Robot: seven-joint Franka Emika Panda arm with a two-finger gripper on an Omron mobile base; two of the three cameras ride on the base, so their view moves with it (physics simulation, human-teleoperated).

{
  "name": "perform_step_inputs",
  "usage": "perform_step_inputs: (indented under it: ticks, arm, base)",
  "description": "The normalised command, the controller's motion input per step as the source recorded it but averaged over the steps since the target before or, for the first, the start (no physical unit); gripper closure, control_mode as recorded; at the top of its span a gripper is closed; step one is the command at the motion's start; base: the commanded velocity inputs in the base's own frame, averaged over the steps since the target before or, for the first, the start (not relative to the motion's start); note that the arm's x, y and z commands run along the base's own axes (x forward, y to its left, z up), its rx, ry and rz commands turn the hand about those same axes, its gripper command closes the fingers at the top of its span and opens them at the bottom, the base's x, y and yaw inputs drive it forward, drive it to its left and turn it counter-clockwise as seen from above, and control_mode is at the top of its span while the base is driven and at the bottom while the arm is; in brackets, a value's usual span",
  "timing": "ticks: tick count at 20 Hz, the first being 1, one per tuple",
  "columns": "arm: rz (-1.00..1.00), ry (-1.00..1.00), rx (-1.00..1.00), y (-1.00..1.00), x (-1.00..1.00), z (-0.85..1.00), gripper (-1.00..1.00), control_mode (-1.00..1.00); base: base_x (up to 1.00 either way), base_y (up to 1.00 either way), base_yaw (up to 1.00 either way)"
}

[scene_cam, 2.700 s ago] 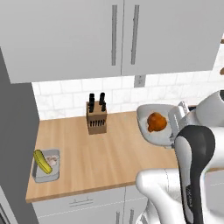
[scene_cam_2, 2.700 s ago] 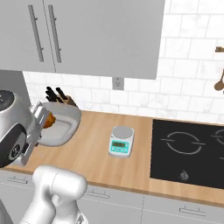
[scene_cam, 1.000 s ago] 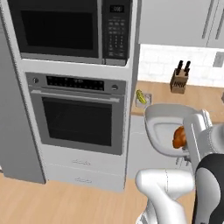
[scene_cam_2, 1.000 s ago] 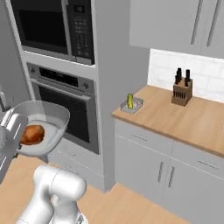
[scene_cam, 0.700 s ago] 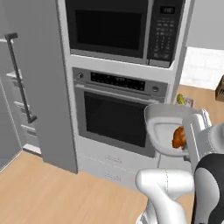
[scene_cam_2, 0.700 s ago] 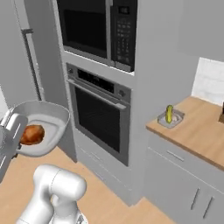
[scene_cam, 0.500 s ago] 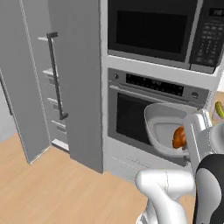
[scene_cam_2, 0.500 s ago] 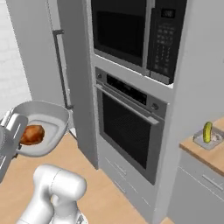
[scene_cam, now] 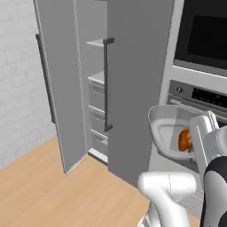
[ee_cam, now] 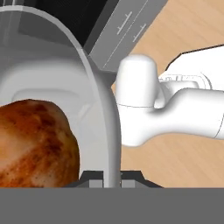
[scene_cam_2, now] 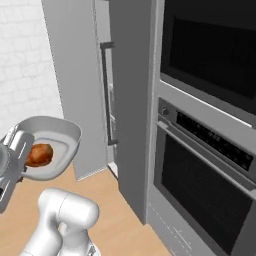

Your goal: Take the meat container that has the chicken drumstick and place it on the second highest rack of the freezer. Then take the vegetable container that has the cucumber and garlic and place it on the highest rack of the freezer.

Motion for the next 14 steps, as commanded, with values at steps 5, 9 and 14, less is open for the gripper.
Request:
perform_step_inputs:
  ticks: [5, 9, 14]
  arm:
    - [0.00, 0.00, 0.00, 0.00, 0.00, 0.00, 1.00, 1.00]
    - [0.00, 0.00, 0.00, 0.00, 0.00, 0.00, 1.00, 1.00]
    - [0.00, 0.00, 0.00, 0.00, 0.00, 0.00, 1.00, 1.00]
  base:
    - [1.00, 0.97, 0.01]
    - [1.00, 0.92, -0.11]
    - [1.00, 0.67, -0.31]
